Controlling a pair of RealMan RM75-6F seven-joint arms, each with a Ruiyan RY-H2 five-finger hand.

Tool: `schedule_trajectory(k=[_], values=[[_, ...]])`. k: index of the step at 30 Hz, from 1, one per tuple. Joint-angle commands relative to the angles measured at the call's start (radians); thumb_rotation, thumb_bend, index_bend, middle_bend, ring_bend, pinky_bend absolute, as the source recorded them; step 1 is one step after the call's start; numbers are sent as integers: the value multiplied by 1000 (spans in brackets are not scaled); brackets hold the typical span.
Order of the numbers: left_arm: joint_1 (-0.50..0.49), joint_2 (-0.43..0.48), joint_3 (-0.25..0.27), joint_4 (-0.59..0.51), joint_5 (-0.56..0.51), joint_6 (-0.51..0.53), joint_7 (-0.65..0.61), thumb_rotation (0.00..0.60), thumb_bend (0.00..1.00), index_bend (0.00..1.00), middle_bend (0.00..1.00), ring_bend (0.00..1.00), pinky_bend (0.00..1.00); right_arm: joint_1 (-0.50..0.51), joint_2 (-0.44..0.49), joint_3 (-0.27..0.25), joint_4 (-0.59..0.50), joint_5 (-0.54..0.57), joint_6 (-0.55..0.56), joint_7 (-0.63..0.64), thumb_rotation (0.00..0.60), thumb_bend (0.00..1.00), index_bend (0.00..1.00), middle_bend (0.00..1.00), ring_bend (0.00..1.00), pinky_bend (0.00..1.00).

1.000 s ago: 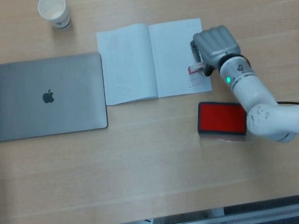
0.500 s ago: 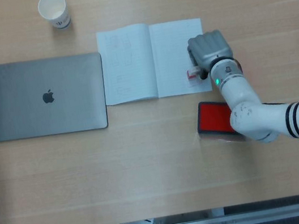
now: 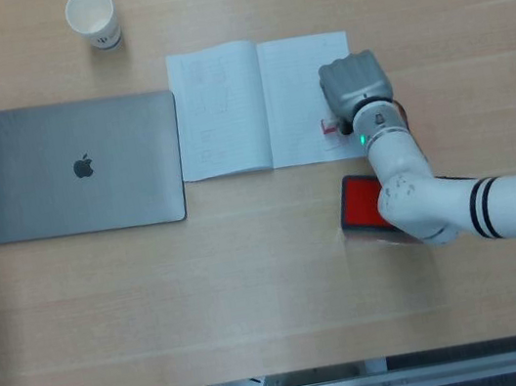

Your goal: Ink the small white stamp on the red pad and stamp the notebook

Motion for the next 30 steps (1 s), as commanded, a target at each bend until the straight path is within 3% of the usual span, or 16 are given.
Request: schedule_trajectory(k=[1,30], values=[[0,0,0,0,-2,-1,1,600,180,315,223,272,256,4,-16,4,22,7,-4,-15,600,623,726,608,520,416],[-3,-2,3,0,-12,-6,11,600,180,312,215,272,256,-19,-62,55,89,1,-7,-83,600,631,742,609,522,416]])
